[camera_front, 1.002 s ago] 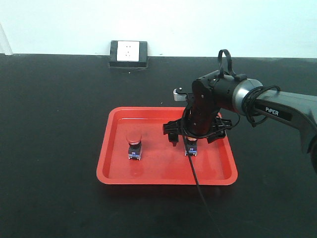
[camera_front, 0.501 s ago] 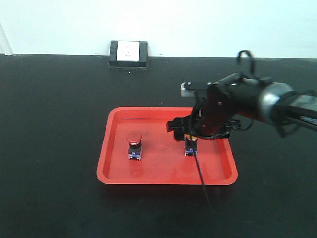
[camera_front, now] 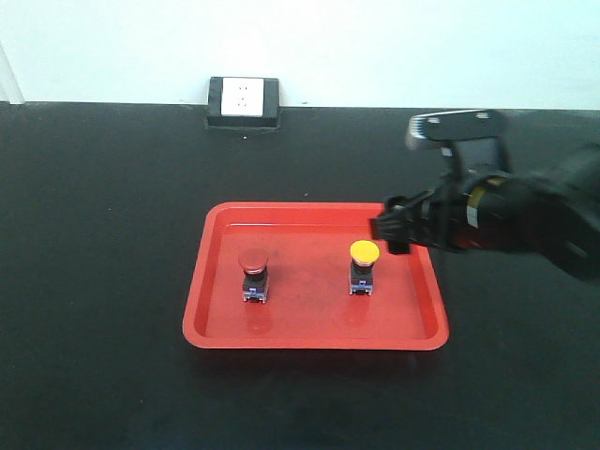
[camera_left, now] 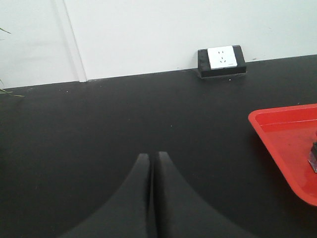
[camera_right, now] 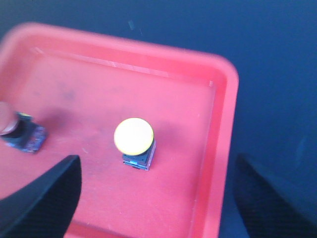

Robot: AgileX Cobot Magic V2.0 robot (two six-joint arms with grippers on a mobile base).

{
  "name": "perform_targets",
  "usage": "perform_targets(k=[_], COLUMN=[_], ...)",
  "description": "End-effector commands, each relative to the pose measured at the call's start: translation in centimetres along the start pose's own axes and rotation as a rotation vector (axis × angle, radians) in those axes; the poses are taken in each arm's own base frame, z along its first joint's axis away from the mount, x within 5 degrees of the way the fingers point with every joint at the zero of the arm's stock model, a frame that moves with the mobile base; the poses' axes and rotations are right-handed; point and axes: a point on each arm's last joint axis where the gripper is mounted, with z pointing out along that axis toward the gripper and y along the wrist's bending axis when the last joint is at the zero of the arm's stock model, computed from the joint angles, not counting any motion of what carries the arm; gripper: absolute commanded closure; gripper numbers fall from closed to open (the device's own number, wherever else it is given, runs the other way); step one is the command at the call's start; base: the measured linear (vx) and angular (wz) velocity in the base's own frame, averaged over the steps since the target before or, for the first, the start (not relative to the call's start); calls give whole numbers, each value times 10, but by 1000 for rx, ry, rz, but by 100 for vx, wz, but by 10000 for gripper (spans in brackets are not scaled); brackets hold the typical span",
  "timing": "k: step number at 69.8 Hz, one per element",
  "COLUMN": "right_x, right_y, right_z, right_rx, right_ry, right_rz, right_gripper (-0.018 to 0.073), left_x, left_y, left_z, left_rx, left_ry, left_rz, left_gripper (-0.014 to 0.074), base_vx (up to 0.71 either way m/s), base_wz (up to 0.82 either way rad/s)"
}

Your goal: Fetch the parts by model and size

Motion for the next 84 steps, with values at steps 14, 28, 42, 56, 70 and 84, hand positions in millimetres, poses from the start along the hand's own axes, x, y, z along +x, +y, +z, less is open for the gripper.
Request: perform_targets(k=[14, 28, 42, 56, 70, 84], right_x=[29, 62, 94, 125, 135, 135], right_y=[-14, -26, -36, -48, -53, -53], right_z=[-82, -123, -155, -171, -180, -180], right_rx=[-42, -40, -35, 3, 31, 33], right_ry=[-287, -404, -512, -535, -540, -539], right_rz=[-85, -96, -74, -43, -28, -29], right_gripper=[232, 575, 568, 567, 566, 566], left_x=[-11, -11, -12, -13, -13, -13], left_y=[0, 0, -1, -1, -1, -1], left_z=[-1, -1, -1, -1, -1, -1], left_rx=[10, 10, 15, 19, 19, 19], left_ry=[-62, -63, -74, -84, -83, -83], left_rz=[8, 8, 9, 9, 9, 9], left_gripper=[603, 603, 603, 603, 603, 603], base_vx=[0, 0, 0, 0, 0, 0], base_wz=[0, 0, 0, 0, 0, 0])
